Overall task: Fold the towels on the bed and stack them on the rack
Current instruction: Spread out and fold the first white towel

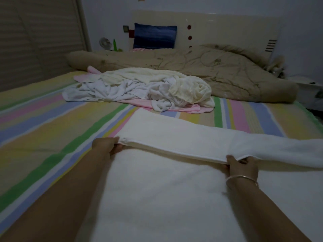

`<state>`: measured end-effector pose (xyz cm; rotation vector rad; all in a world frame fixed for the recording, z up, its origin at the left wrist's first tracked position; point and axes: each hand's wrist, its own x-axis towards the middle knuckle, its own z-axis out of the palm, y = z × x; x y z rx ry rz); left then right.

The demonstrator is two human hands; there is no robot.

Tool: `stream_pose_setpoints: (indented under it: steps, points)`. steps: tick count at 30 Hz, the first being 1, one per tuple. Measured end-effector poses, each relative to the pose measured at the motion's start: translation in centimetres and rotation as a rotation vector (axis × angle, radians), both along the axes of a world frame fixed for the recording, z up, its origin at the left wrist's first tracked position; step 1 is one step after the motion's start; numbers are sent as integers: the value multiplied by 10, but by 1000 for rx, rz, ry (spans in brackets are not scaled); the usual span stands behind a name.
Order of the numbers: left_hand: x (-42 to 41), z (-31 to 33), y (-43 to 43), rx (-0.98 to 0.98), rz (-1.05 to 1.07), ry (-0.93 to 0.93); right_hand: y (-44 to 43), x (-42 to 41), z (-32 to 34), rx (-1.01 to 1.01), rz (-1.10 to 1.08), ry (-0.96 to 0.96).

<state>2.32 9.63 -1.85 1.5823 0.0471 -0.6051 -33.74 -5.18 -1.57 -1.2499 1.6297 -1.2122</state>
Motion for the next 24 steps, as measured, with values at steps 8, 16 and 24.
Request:
stream_pose_setpoints:
  steps: [8,16,24]
  points:
    - [4,9,79,88,-100,52,97,-19,8,-124,49,51]
    - [-13,8,117,85,-67,-37,143,-44,-4,-108,64,46]
    - [-37,-16,120,267,128,-295,135,-41,-23,210,176,-326]
